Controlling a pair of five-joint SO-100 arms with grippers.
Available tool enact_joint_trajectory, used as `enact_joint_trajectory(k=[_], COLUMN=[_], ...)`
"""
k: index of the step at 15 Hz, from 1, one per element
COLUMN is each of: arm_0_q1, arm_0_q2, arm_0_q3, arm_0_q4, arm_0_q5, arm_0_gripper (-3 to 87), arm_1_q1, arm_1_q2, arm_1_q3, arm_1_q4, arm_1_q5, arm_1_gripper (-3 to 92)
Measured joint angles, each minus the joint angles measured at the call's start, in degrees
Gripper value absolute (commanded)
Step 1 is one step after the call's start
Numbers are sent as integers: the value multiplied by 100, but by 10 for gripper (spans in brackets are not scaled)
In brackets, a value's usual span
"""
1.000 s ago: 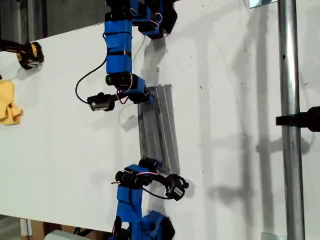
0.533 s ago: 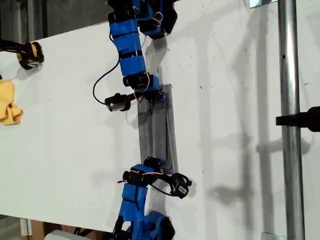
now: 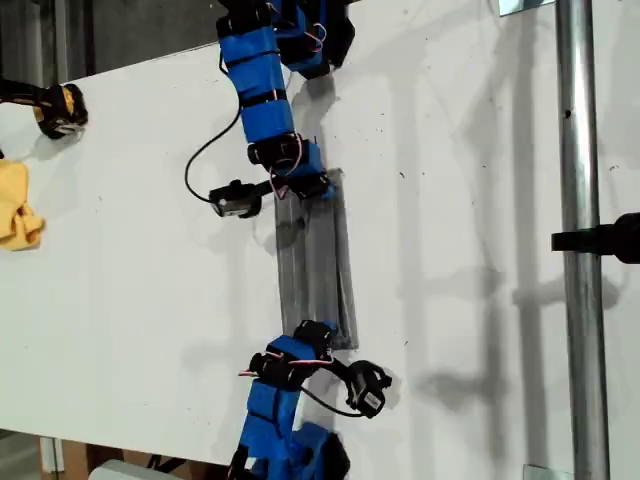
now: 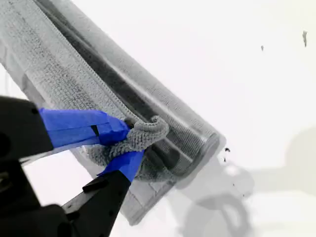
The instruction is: Grasp corners of a towel and fold twice.
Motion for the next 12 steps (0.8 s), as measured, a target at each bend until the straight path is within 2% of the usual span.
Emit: enact_joint_trajectory(k=[3,6,8,10,12], arm_0_q1=[-1257,-1767,-1793,-1705,-1292], arm_0_q2=[791,905,923,940,940], arm_0_q3=[-545,-598,-237,466,1011], arm_0_q4=[870,949,694,158,-281], arm_0_q5=[1090,1529,1556,1433,1107], arm_0_gripper=[-16,-16,-16,-16,-16], arm_1_q1=[1230,1635,1608,1345,914], arm_1_q2=[589,642,668,694,694], arm_1_q3=[-888,-1081,-773,-193,220], arm_1_q4=[853,1002,791,404,149], arm_1_q5=[-1002,-1292,-1266,-1046,-677], arm_1_gripper=[-2,-2,-2,-2,-2])
